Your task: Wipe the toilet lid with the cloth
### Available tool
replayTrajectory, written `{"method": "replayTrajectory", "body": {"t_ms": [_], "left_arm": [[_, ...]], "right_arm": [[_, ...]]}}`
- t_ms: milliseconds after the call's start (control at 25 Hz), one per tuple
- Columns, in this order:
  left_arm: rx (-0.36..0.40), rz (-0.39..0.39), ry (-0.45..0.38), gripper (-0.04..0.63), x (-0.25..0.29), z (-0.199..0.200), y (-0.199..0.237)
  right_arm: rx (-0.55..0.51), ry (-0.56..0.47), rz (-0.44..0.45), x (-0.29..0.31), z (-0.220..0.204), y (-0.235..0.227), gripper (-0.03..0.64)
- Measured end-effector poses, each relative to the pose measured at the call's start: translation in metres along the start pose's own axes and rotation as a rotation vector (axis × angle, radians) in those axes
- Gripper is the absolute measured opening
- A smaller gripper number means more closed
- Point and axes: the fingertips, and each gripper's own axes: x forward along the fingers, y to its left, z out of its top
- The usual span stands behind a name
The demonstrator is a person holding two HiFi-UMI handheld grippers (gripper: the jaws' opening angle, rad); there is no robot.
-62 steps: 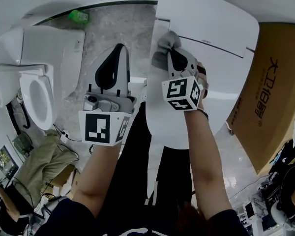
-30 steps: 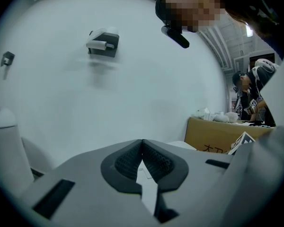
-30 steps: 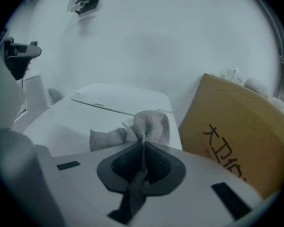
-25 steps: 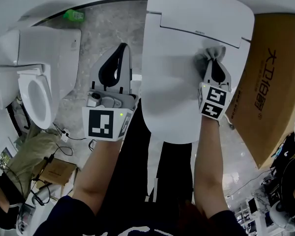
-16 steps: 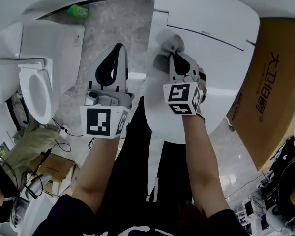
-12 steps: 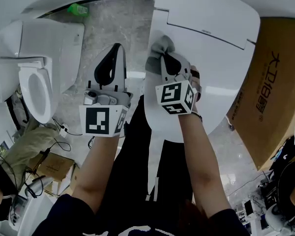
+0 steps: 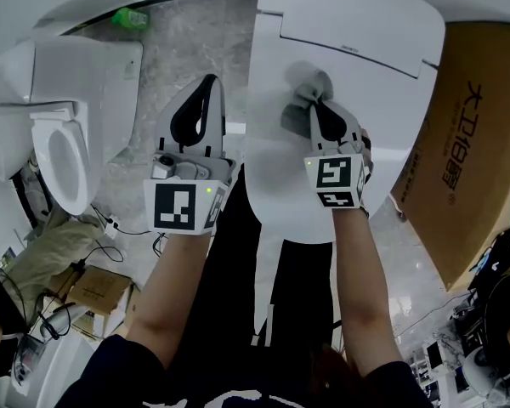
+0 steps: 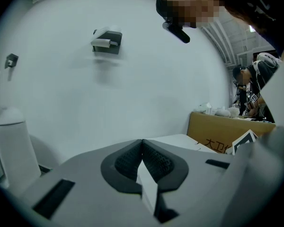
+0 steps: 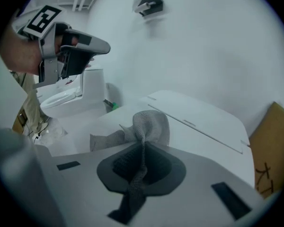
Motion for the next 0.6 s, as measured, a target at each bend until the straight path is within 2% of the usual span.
{"method": "replayTrajectory", "body": {"t_ms": [600], "left_arm": [[0.000, -0.049, 0.011, 0.020, 0.002, -0.006, -0.027]], "right_arm": [[0.330, 0.051, -0.395, -0.095, -0.119, -0.152, 0.034]]}}
